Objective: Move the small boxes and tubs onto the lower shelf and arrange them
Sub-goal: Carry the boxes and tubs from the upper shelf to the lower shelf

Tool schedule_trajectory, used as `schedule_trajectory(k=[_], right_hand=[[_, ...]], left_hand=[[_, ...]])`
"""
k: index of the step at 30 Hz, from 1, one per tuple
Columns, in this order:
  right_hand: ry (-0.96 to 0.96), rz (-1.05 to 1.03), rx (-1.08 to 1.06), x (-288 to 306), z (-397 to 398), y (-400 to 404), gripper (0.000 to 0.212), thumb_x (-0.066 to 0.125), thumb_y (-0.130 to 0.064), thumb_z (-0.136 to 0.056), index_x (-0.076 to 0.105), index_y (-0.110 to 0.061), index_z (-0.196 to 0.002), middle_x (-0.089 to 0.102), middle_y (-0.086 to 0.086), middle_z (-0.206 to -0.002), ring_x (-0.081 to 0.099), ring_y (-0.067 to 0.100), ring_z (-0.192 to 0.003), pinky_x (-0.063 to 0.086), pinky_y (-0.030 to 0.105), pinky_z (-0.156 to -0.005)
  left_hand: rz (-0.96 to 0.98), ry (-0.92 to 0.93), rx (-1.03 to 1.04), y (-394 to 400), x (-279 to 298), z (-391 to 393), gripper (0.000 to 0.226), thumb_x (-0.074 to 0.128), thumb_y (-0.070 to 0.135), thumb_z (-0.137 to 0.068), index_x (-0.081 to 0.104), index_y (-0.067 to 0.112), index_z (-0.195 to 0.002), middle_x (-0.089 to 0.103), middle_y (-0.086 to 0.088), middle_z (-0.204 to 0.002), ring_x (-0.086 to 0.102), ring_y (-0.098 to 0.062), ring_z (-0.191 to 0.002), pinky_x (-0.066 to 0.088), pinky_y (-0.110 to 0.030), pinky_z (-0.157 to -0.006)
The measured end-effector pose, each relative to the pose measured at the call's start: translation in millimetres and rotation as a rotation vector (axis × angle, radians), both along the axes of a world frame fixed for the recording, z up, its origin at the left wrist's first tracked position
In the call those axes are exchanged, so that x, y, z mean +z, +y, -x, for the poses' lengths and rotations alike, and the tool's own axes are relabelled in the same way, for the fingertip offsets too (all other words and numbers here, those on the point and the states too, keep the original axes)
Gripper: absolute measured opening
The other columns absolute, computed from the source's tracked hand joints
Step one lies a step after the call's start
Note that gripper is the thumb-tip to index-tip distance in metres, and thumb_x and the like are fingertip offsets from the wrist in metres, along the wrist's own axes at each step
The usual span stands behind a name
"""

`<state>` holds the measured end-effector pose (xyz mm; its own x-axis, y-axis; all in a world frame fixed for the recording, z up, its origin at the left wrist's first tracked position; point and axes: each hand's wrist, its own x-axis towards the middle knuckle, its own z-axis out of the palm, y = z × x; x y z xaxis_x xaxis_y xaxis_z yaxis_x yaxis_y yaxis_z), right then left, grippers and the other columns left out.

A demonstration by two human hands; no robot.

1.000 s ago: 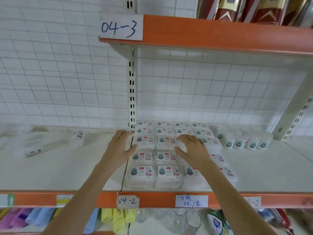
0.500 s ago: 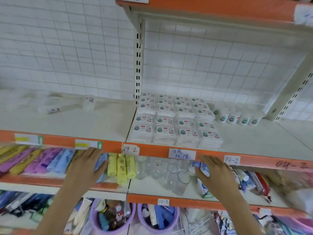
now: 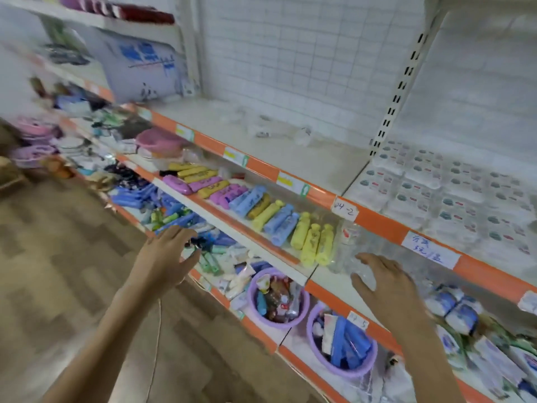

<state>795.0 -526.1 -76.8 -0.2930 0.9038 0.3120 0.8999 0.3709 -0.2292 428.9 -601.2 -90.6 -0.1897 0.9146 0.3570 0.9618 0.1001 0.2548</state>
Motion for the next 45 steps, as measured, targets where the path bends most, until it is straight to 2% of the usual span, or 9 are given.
schedule_trajectory(k=[5,7,10,14,20,29,33,37,45], right_hand=[[0.008,-0.025,0.180,11.3,94.7,18.9,0.034,0.064,-0.026,-0.084,0.060,-0.013,-0.115,0.063,0.008,-0.109,0.059,0.031,-0.100,0.047,0.038,-0.077],[0.017,-0.006,0.243,14.7,135.1,26.9,0.038,0.057,-0.031,-0.088,0.055,-0.015,-0.122,0.059,0.005,-0.120,0.056,0.028,-0.106,0.045,0.035,-0.080],[0.023,-0.010,0.325,17.4,197.3,42.4,0.039,0.058,-0.030,-0.088,0.055,-0.013,-0.122,0.062,0.008,-0.118,0.058,0.029,-0.104,0.045,0.034,-0.077],[0.013,0.005,0.363,25.4,282.8,66.0,0.040,0.055,-0.032,-0.090,0.052,-0.017,-0.127,0.058,0.005,-0.124,0.053,0.026,-0.113,0.041,0.033,-0.087],[0.049,-0.018,0.396,40.7,384.0,103.1,0.040,0.054,-0.031,-0.089,0.050,-0.020,-0.127,0.057,0.000,-0.124,0.051,0.020,-0.112,0.041,0.033,-0.090],[-0.004,-0.012,0.270,46.1,443.6,184.2,0.035,0.057,-0.030,-0.087,0.054,-0.020,-0.121,0.058,-0.001,-0.119,0.051,0.022,-0.110,0.041,0.035,-0.087],[0.014,-0.047,0.187,49.6,452.2,236.9,0.036,0.059,-0.028,-0.086,0.055,-0.020,-0.121,0.058,-0.001,-0.120,0.052,0.022,-0.111,0.041,0.035,-0.088],[0.018,-0.077,0.128,56.5,458.9,306.8,0.037,0.057,-0.029,-0.088,0.053,-0.021,-0.123,0.057,-0.002,-0.123,0.050,0.021,-0.115,0.040,0.035,-0.089],[0.047,-0.126,0.034,82.8,464.9,437.9,0.037,0.054,-0.032,-0.089,0.051,-0.021,-0.124,0.055,-0.003,-0.124,0.050,0.018,-0.114,0.040,0.033,-0.089]], left_hand=[[0.007,0.005,0.147,-44.3,7.1,70.1,0.047,0.041,0.046,-0.076,0.066,0.014,-0.100,0.065,-0.008,-0.096,0.063,-0.032,-0.087,0.050,-0.040,-0.072],[0.002,0.000,0.199,-53.2,5.6,99.3,0.049,0.039,0.048,-0.077,0.066,0.012,-0.098,0.065,-0.009,-0.094,0.062,-0.032,-0.087,0.051,-0.041,-0.073],[-0.021,-0.018,0.254,-56.4,4.7,146.3,0.051,0.038,0.049,-0.078,0.065,0.012,-0.099,0.063,-0.010,-0.093,0.060,-0.032,-0.090,0.051,-0.043,-0.076],[-0.011,-0.014,0.281,-42.4,8.4,215.9,0.053,0.037,0.051,-0.077,0.065,0.011,-0.099,0.063,-0.010,-0.093,0.060,-0.032,-0.090,0.051,-0.042,-0.075],[-0.042,0.025,0.254,7.3,27.6,308.0,0.025,0.068,0.023,-0.079,0.066,0.011,-0.100,0.064,-0.009,-0.100,0.059,-0.031,-0.095,0.047,-0.041,-0.080],[-0.043,0.010,0.068,128.5,39.6,384.6,0.029,0.064,0.025,-0.085,0.063,0.008,-0.109,0.062,-0.009,-0.106,0.055,-0.029,-0.100,0.042,-0.035,-0.078],[-0.064,0.022,-0.023,202.9,42.1,401.8,0.029,0.063,0.027,-0.085,0.064,0.008,-0.107,0.064,-0.009,-0.106,0.058,-0.030,-0.098,0.047,-0.040,-0.077],[-0.081,0.052,-0.102,288.4,49.1,414.6,0.047,0.042,0.047,-0.081,0.066,0.011,-0.101,0.066,-0.007,-0.098,0.062,-0.028,-0.090,0.050,-0.038,-0.071],[-0.128,0.086,-0.240,461.2,84.2,423.3,0.031,0.057,0.035,-0.088,0.059,0.017,-0.114,0.058,0.001,-0.114,0.053,-0.018,-0.109,0.044,-0.031,-0.086]])
